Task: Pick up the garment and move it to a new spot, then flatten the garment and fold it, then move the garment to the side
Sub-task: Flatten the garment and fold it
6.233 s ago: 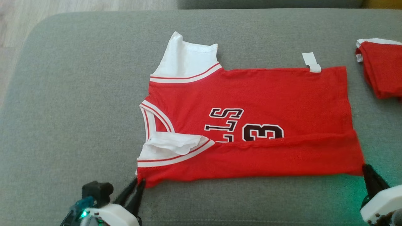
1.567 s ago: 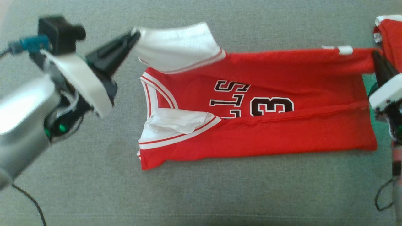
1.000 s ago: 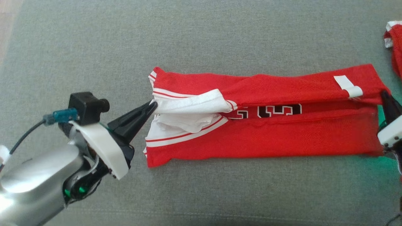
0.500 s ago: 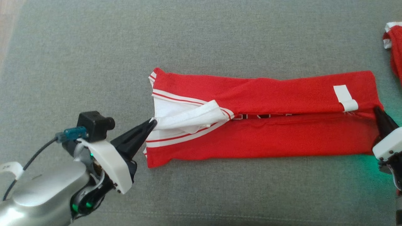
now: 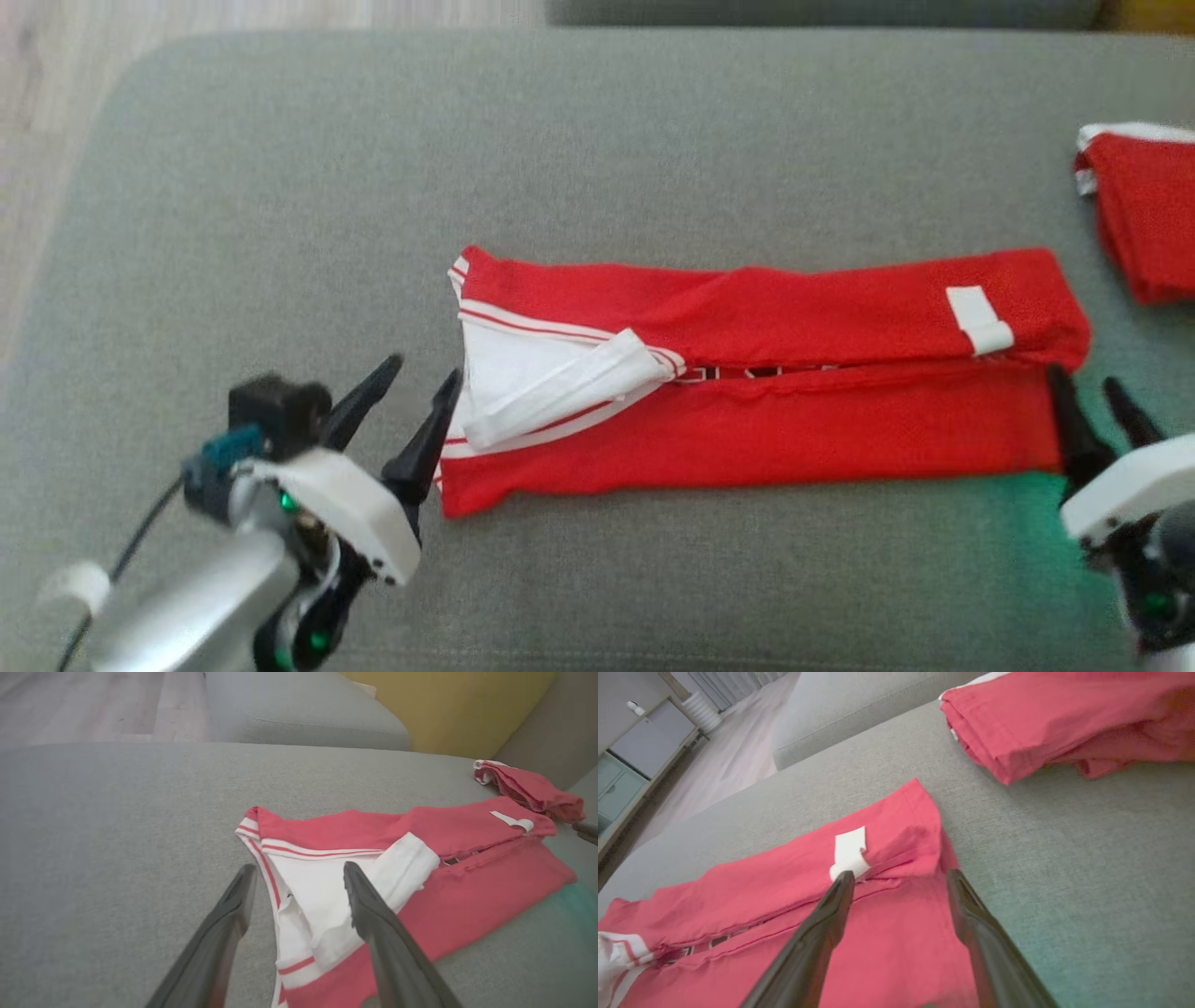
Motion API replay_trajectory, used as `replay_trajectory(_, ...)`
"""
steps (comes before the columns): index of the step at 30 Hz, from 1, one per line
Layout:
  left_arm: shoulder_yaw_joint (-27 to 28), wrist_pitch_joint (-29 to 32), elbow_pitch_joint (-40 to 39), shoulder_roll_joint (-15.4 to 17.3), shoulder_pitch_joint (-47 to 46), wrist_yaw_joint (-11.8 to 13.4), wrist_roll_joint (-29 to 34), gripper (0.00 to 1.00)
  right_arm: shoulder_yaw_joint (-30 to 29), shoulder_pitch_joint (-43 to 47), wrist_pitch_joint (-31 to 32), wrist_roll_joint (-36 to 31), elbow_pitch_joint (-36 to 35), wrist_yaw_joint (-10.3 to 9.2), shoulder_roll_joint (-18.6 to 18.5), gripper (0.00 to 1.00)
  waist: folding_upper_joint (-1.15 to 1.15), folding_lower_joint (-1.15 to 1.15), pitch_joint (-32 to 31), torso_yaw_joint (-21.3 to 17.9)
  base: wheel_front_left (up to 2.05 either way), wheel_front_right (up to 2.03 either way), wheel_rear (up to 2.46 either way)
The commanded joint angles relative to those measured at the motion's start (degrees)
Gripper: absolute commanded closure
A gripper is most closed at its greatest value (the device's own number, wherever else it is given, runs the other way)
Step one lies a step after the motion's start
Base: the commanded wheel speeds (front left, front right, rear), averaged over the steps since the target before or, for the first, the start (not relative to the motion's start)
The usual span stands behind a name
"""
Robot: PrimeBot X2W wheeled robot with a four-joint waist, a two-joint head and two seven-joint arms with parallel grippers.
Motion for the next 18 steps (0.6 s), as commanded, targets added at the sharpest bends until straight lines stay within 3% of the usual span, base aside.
replay_trajectory(1,3.19,-0.70,-1.23,1.49,-0.68,0.48,0.64,0.00,1.19,-0.20,-0.85,-0.21,-2.29,0.19,-0.91,0.00,0.00,0.01,-1.78,-0.58,0.00,0.00,0.00)
replay_trajectory(12,21.60,-0.71,-7.60,-8.33,19.64,6.17,18.63,0.00,5.43,3.81,-9.12,-1.23,3.00,0.19,1.40,0.00,0.00,0.01,-9.99,-1.46,0.00,0.00,0.00)
replay_trajectory(18,28.87,-0.71,-11.44,-13.70,26.94,6.30,28.91,0.00,2.50,2.89,-12.82,-4.24,7.84,0.19,2.48,0.00,0.00,0.01,-11.50,0.92,0.00,0.00,0.00)
